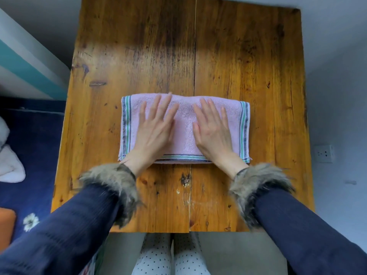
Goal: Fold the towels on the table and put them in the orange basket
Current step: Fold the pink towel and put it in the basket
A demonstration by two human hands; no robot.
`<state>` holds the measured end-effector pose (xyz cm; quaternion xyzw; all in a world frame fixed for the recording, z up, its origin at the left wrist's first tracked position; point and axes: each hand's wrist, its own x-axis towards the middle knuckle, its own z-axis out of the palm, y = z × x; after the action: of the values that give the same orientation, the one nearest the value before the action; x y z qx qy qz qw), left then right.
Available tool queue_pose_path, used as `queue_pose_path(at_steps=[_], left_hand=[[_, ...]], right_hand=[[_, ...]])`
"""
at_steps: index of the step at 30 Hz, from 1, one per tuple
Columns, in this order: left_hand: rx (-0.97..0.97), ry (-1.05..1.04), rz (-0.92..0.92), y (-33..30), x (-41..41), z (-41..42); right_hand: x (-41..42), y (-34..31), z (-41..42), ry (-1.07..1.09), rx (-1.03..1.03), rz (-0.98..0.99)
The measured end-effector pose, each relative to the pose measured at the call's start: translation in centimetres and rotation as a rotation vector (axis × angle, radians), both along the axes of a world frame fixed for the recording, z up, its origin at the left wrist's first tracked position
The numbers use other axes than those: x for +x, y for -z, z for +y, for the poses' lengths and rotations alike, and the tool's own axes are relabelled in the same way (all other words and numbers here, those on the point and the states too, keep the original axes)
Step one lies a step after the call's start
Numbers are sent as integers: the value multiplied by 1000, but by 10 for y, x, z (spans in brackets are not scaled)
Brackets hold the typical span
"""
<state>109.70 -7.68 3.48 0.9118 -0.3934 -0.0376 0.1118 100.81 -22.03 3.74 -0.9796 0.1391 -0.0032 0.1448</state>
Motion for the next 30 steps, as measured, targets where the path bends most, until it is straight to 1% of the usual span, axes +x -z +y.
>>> queue_pose_path(at_steps=[3,6,8,11,14,16,18,20,21,25,28,30], left_hand=[[96,16,62,23,16,-25],[155,-55,62,44,31,-5],[164,-102,59,47,41,18],[182,-123,80,42,50,42],[94,-114,149,36,51,48],[-43,-228,180,30,49,53],[-156,-476,173,23,45,61],[-144,-706,221,18,41,69],[-108,-758,261,17,40,71],[11,-763,379,17,43,73],[39,-793,484,17,52,69],[31,-777,526,16,57,68]], right_hand=[[25,24,-5,19,-41,92],[19,42,-25,12,-108,135],[11,45,-40,87,-122,149],[2,42,-55,236,-69,166],[1,34,-48,252,-99,169],[2,27,-29,202,-110,133],[3,24,-3,124,-61,84],[4,26,23,65,-37,77],[4,29,34,51,-40,94],[3,40,52,81,-74,168],[4,42,53,89,-93,156],[4,42,53,92,-101,155]])
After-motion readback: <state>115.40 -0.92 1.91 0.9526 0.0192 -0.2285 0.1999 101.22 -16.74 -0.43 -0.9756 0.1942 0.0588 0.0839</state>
